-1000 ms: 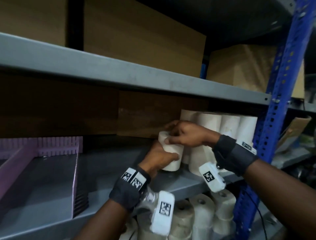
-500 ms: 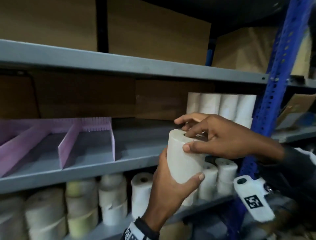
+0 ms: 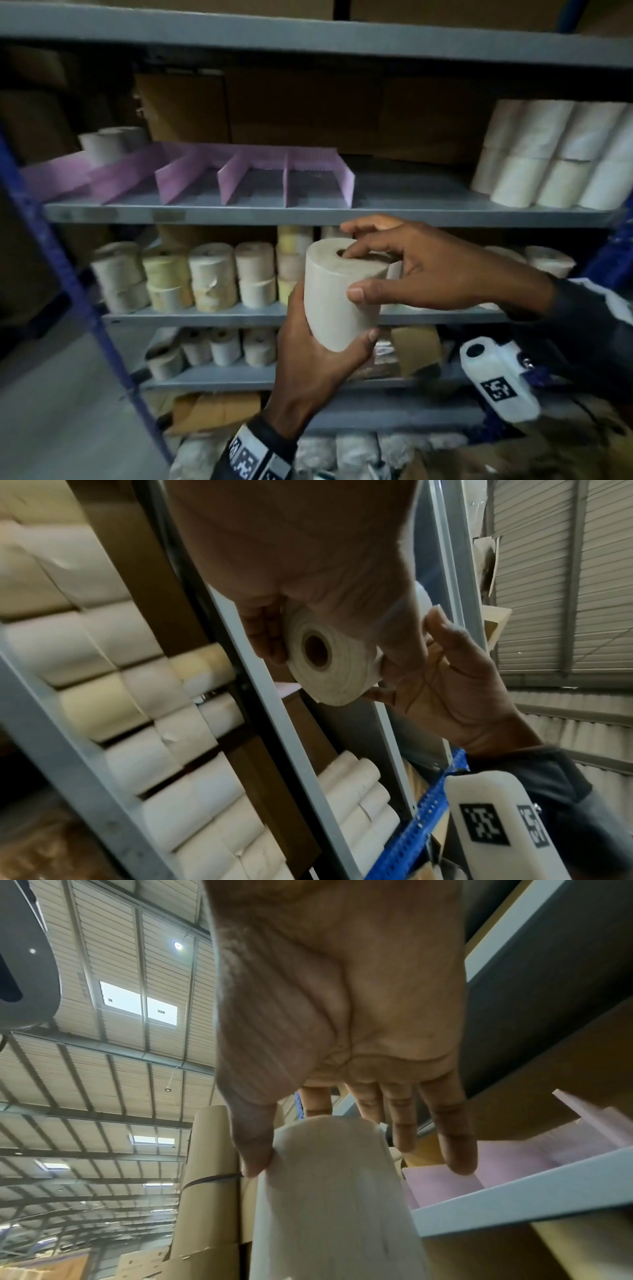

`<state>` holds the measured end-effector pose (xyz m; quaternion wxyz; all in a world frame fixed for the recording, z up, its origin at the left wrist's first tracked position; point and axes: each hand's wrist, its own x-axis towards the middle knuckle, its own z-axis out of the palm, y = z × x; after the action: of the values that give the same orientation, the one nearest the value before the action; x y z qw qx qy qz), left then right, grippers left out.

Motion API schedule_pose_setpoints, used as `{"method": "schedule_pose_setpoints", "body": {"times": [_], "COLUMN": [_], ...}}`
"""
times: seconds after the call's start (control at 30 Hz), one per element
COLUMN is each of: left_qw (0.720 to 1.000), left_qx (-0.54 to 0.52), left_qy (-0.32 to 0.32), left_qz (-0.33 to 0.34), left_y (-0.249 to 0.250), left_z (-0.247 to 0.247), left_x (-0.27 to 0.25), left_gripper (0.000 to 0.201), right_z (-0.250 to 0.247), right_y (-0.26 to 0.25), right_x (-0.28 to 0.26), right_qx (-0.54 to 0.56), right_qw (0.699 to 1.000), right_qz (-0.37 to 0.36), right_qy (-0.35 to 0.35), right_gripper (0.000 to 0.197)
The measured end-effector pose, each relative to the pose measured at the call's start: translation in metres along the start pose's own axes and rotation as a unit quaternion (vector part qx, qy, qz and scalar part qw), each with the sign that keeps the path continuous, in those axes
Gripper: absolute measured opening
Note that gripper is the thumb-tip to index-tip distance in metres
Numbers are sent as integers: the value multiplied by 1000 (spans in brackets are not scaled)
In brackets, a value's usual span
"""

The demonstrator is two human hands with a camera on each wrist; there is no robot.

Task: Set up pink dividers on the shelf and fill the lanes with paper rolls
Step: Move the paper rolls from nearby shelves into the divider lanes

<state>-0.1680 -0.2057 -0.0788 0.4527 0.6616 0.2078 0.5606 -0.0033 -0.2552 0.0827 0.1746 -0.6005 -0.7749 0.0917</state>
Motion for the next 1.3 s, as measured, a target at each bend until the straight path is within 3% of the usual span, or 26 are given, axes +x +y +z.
{"method": "schedule_pose_setpoints", "body": {"times": [0.23,0.4,0.6,0.8,0.9,1.03,1.13,1.3], "left_qw": [996,991,990,993,995,994,990,944], "left_qx": [59,71,95,100,94,100,123,272], "left_qy": [73,109,101,62,42,39,59,138], "left_qz": [5,-1,-13,-7,-6,15,32,126], "left_y": [13,14,10,2,2,-10,-20,-28], "left_z": [-97,-179,-294,-399,-431,-462,-470,-468], "left_x": [-33,-44,-42,-28,-18,7,28,51], "left_gripper": [93,95,100,100,100,102,105,86], "right_z": [49,90,141,187,197,204,200,186], "right_y": [-64,-122,-204,-265,-288,-306,-308,-301], "right_x": [53,101,162,225,246,276,299,335], "right_qx": [23,58,106,104,103,71,20,-28], "right_qw": [994,984,981,984,985,988,990,994], "right_qz": [-90,-155,-155,-143,-135,-139,-129,-75], "right_qy": [-58,-63,-50,-23,-16,23,61,71], "right_gripper": [59,58,43,47,38,57,61,62]}}
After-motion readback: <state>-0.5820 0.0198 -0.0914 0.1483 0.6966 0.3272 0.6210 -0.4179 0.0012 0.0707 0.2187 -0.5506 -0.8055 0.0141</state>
